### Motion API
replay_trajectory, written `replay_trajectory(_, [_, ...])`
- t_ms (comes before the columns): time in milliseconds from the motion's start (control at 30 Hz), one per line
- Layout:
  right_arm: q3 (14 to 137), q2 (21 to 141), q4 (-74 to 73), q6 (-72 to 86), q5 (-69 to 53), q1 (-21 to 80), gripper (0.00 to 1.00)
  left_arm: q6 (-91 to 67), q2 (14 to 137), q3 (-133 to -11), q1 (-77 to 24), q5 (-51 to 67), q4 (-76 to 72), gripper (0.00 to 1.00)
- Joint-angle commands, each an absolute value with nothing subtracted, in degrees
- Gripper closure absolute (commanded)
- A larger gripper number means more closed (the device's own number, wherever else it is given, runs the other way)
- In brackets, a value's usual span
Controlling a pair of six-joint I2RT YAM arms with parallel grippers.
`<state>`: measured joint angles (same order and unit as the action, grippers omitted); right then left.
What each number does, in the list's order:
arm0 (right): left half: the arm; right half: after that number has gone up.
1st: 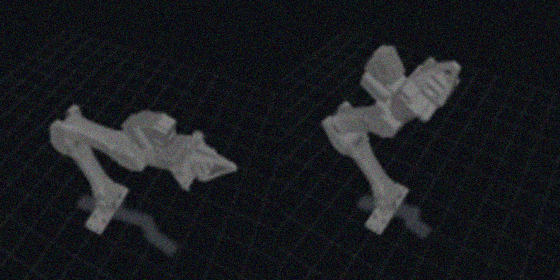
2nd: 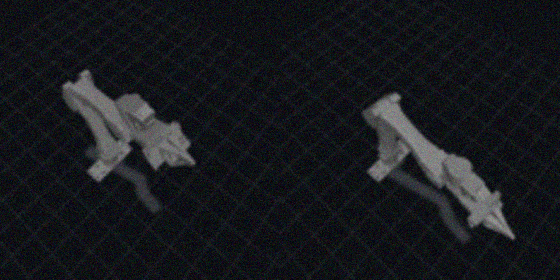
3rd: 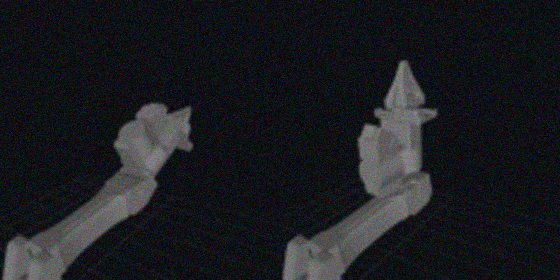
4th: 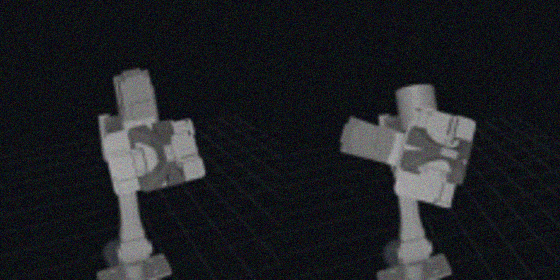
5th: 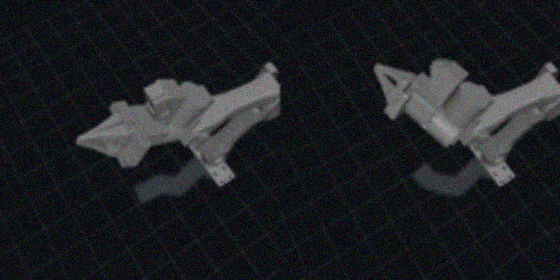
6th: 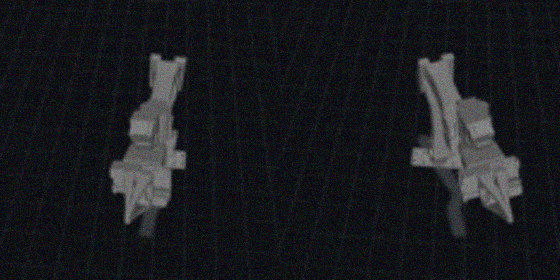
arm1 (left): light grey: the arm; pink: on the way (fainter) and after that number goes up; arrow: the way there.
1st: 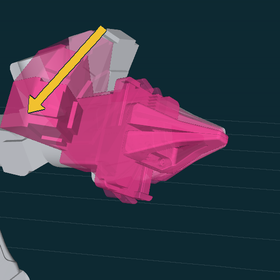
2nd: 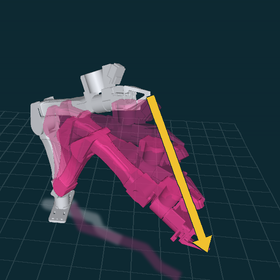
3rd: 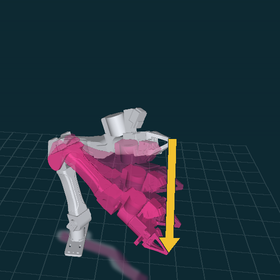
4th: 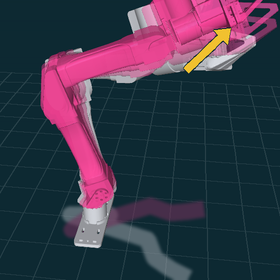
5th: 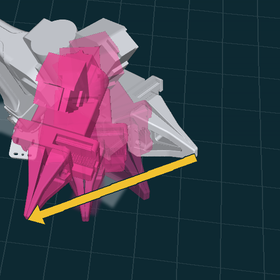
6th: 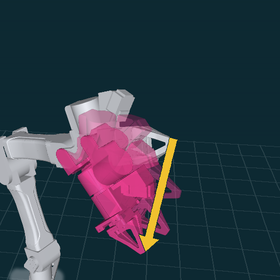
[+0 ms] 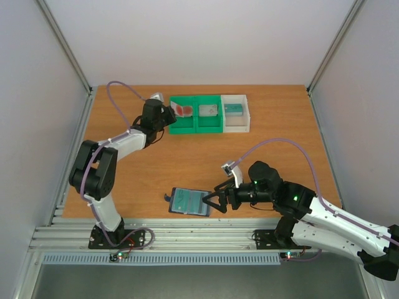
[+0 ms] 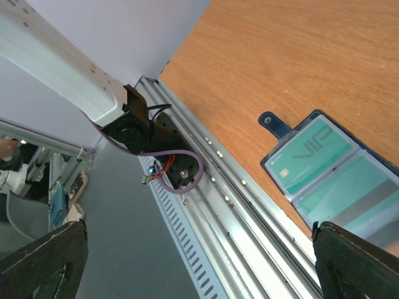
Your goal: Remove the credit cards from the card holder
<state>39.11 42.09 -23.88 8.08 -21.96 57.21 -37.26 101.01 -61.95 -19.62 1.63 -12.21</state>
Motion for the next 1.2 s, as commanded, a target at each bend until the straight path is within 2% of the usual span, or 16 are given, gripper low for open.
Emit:
replay_trajectory(0, [41.08, 42.59, -25.92, 8.61, -20.32, 57.39, 0.01, -35.71, 105.86, -67.54, -19.45, 0.78, -14.99, 1.0])
replay_trajectory(567, [41.72, 43.72, -27.07, 10.13, -17.56, 57.39, 0.02, -35.16, 117.98, -79.9, -19.42, 2.43, -11.83, 0.99])
replay_trajectory(1033, [42.55, 43.03, -28.8, 8.92, -15.79, 57.39, 0.02, -36.04, 122.0, -83.4, -19.42, 3.78, -9.71, 0.98])
replay_trajectory(1167, [42.71, 42.69, -29.26, 8.7, -15.27, 57.4, 0.02, -36.04, 122.41, -83.89, -19.42, 3.65, -9.2, 0.94])
